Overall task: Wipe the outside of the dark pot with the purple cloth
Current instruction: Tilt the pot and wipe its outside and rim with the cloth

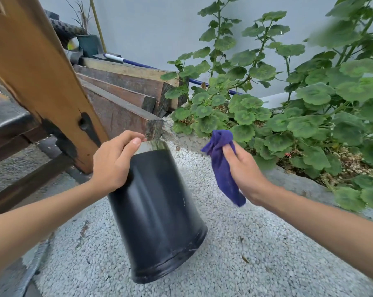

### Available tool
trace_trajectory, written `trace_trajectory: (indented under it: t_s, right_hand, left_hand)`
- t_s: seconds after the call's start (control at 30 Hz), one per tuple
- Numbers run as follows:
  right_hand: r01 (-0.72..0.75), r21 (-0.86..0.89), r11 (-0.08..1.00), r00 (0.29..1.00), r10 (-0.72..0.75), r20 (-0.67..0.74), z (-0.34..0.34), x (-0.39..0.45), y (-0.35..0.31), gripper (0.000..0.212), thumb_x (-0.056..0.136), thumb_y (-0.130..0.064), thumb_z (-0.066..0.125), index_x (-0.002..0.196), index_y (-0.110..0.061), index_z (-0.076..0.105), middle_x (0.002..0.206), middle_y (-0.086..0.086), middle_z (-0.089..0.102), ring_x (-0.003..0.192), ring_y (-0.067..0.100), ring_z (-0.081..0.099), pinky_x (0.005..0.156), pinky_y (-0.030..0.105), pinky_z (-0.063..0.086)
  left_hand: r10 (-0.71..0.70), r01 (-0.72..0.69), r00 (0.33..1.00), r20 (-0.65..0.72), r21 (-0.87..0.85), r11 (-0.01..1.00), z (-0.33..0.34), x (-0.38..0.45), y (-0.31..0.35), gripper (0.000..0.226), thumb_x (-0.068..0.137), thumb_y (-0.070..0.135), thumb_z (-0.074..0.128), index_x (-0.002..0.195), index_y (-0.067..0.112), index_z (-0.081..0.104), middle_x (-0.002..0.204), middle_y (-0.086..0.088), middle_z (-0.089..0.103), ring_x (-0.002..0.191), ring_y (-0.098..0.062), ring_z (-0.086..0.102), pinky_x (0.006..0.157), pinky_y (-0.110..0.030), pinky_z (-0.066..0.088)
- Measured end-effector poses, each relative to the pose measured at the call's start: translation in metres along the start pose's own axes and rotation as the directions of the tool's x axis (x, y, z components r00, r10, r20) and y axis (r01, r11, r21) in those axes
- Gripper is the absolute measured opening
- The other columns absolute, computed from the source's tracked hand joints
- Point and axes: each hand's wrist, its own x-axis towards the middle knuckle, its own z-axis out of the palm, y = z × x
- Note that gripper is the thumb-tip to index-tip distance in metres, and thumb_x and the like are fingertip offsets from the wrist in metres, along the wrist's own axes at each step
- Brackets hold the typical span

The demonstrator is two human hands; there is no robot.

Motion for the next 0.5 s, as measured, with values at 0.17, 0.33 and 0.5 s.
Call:
trace_trajectory:
  t_s: [0.17,0.33,0.5]
  right_hand:
    - [0.132,-0.081,0.988,0.975,-0.115,0.188,0.055,0.012,-0.007,0.025,0.109,-0.018,0.043,0.120,-0.028,0.064,0.112,-0.021,0.067,0.100,-0.015,0.059,0.093,0.008,0.040]
    - [0.287,-0.325,0.901,0.925,-0.172,0.339,0.096,0.008,0.023,0.042,0.106,-0.040,0.046,0.148,-0.043,0.047,0.161,-0.013,0.038,0.153,0.001,0.016,0.123,0.023,0.017]
    - [0.334,-0.419,0.844,0.887,-0.130,0.444,0.090,-0.006,0.038,0.048,0.106,-0.047,0.041,0.145,-0.068,0.024,0.171,-0.007,0.007,0.153,0.006,-0.017,0.128,0.042,0.001]
  left_hand:
    - [0.151,-0.155,0.987,0.055,0.072,0.985,0.001,-0.008,0.009,0.045,0.096,0.050,0.028,0.104,0.027,0.066,0.098,0.009,0.065,0.098,-0.009,0.062,0.085,-0.040,0.047]
    - [0.273,-0.327,0.941,0.201,0.319,0.890,0.005,-0.012,0.015,0.075,0.098,0.063,0.006,0.131,0.022,0.060,0.125,0.004,0.064,0.119,-0.019,0.058,0.090,-0.041,0.050]
    - [0.228,-0.357,0.919,0.321,0.435,0.827,0.005,-0.001,0.011,0.085,0.091,0.073,-0.001,0.153,0.029,0.037,0.148,0.004,0.052,0.143,-0.018,0.041,0.095,-0.040,0.053]
